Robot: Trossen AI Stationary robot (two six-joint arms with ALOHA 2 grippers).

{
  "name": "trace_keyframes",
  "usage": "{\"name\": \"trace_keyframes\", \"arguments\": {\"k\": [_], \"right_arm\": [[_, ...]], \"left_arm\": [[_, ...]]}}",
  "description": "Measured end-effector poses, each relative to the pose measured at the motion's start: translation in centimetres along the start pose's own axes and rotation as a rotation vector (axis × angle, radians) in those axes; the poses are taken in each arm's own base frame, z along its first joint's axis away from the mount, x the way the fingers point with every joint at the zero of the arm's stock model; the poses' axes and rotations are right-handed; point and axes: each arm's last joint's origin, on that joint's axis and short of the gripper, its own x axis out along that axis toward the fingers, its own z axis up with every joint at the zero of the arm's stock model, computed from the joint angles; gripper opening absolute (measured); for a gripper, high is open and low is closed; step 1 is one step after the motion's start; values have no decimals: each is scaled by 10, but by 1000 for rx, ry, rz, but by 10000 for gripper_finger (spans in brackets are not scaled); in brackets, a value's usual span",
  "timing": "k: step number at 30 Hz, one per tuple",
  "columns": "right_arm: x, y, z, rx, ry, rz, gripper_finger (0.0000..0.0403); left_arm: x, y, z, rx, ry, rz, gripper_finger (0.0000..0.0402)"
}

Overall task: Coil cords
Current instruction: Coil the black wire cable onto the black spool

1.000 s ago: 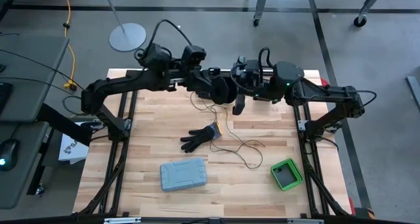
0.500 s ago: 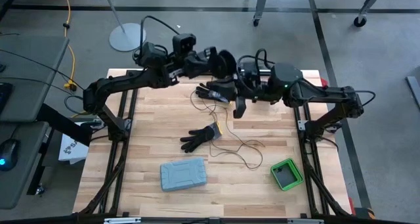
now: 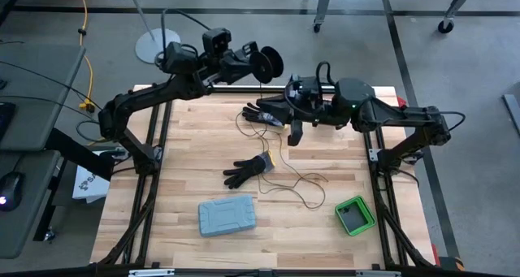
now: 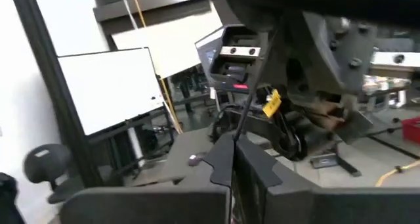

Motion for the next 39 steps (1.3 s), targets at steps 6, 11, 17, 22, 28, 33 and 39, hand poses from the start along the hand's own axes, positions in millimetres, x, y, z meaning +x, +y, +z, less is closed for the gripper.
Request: {"name": "trace_keyframes", "arguments": {"k": [6,11,17,22,28,33,39], "right_arm": [[1,-4,-10,-89,79,-116,60],[0,-8,-11,-134,89,-212,134],[5,-11,-15,-226,85,-293,179],[17,-17,-25,-235,81,-314,181],[25,-23,-34,-278,113,-335,181],[25,-22,-35,-277,116,-334,181],[24,-17,-37,-285,123,-348,149]], "left_arm": [[-7,-10,16,26,34,11,0],[-11,-16,22,11,68,31,0],[-9,-25,25,29,60,12,0],[-6,-25,21,31,61,9,0],[-5,-26,20,44,60,7,0],[-6,-25,21,44,59,10,0],[-8,-24,24,54,57,20,0]]}}
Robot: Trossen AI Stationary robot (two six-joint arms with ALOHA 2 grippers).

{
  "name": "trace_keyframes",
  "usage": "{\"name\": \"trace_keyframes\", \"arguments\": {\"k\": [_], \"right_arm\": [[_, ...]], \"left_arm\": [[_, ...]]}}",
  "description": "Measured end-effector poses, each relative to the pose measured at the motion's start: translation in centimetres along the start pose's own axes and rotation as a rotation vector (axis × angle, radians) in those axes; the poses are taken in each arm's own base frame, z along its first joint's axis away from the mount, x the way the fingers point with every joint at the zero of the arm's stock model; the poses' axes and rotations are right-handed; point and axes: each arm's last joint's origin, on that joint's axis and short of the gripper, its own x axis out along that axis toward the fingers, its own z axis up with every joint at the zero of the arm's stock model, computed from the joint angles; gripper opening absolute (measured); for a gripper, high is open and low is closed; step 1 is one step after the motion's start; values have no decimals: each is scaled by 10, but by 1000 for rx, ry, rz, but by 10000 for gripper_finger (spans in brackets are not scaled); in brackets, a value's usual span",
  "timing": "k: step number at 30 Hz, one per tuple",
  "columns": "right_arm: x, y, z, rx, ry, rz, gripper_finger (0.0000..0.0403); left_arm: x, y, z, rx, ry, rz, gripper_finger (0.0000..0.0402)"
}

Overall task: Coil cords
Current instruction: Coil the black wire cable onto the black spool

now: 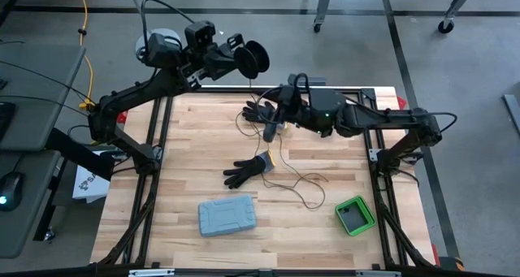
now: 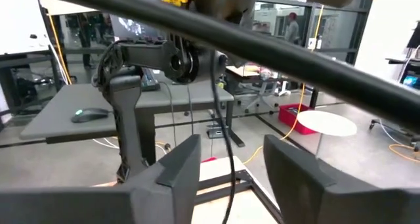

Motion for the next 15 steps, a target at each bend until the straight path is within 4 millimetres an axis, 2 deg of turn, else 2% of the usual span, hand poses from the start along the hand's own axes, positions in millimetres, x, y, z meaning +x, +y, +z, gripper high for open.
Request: {"name": "trace_keyframes", "arguments": {"k": [4,15], "right_arm": [[0,1,-1,20,13,3,103],[-3,4,-1,17,13,-24,8]], "left_arm": [[-2,1,1,4,-1,7,0],[-8,6,6,20,3,26,0]]}}
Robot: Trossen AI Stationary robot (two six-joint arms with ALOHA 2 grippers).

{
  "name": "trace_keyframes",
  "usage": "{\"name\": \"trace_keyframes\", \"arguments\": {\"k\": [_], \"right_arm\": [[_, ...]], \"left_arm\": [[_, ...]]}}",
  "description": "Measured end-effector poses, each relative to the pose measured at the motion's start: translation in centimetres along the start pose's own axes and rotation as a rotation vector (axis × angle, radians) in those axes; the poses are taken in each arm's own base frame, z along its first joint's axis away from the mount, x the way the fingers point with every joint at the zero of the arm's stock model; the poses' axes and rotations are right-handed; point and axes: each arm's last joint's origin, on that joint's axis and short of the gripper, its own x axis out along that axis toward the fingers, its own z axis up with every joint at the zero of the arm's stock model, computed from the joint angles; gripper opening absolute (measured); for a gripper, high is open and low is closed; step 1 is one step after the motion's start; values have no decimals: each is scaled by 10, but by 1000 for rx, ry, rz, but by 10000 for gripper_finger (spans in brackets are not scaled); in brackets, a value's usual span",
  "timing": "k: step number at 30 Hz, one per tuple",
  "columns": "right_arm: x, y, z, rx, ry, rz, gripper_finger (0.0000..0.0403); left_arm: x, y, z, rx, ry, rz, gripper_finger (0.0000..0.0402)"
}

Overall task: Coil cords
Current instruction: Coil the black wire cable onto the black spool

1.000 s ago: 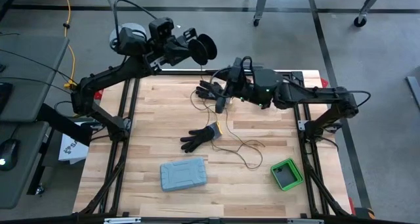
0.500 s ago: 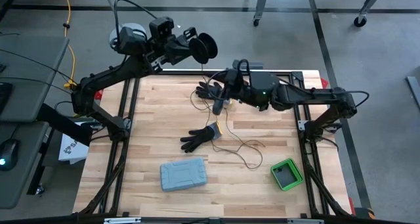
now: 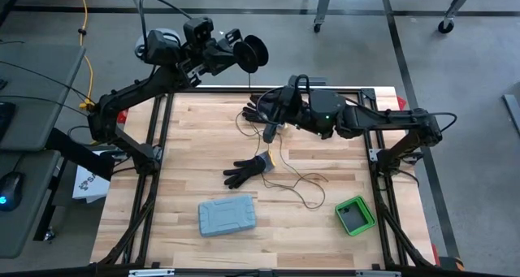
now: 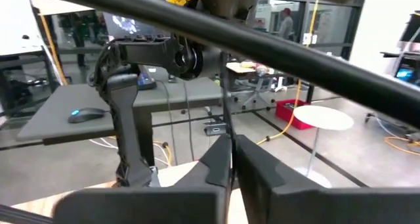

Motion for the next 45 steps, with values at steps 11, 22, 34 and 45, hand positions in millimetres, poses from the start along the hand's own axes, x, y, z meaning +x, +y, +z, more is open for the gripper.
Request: {"name": "trace_keyframes", "arguments": {"k": [11,22,34,45], "right_arm": [[-33,12,19,22,-36,32,1],[-68,2,47,25,-114,58,0],[-70,-20,51,-12,-107,49,0],[-47,-19,43,73,-121,193,0]], "left_arm": [[-19,19,4,-95,109,82,0],[-34,37,-13,-336,333,160,0],[0,9,-50,-573,545,-77,0],[32,-13,-65,-418,430,-151,0]]}}
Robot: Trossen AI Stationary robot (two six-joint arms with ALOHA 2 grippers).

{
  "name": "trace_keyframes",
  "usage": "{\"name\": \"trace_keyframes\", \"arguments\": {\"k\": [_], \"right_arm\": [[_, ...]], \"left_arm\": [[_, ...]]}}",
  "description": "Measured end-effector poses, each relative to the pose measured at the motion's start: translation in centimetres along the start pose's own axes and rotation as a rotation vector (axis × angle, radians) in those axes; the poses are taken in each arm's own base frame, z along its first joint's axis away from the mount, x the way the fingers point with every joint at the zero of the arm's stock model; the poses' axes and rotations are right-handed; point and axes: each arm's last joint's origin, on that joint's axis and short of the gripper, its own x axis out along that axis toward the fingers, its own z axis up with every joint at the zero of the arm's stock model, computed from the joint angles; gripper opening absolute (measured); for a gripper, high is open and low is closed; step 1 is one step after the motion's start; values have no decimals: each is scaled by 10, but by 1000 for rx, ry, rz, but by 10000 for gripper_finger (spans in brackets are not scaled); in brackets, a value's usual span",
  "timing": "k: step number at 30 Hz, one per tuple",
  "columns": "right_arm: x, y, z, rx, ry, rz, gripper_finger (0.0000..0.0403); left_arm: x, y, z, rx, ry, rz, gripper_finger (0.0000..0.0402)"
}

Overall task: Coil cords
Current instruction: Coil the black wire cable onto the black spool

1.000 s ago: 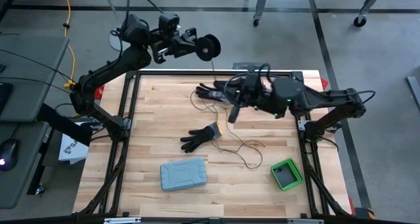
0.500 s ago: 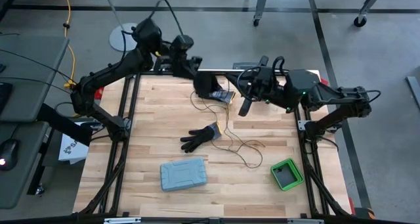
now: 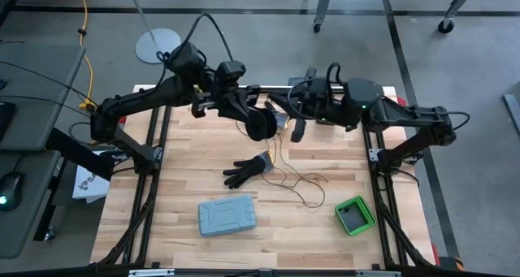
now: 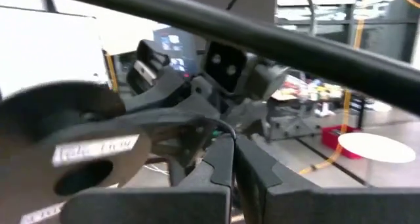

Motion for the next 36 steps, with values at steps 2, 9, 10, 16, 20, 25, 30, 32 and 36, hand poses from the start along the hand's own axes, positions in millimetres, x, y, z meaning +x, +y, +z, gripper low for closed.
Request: {"name": "trace_keyframes", "arguments": {"k": [2,9,10,16,20,25,30,32,36], "right_arm": [[4,2,-1,5,-16,32,0],[10,7,-1,62,-64,136,0],[10,7,-1,62,-65,149,0],[18,11,-6,115,-72,206,0],[29,15,-17,145,-57,230,0],[32,16,-20,151,-44,224,0],[22,14,-12,144,-44,212,0],[19,13,-10,143,-40,200,0],[17,11,-9,139,-31,164,0]], "left_arm": [[3,1,0,4,-12,-10,0],[8,-1,4,92,-108,-21,0],[8,-1,5,111,-124,-16,0],[7,-7,11,232,-238,1,0],[4,-9,14,323,-296,28,0],[-7,-4,20,389,-313,78,0],[-33,-5,30,404,-314,137,0],[-43,-9,34,405,-304,154,0],[-55,-10,37,390,-284,191,0]]}}
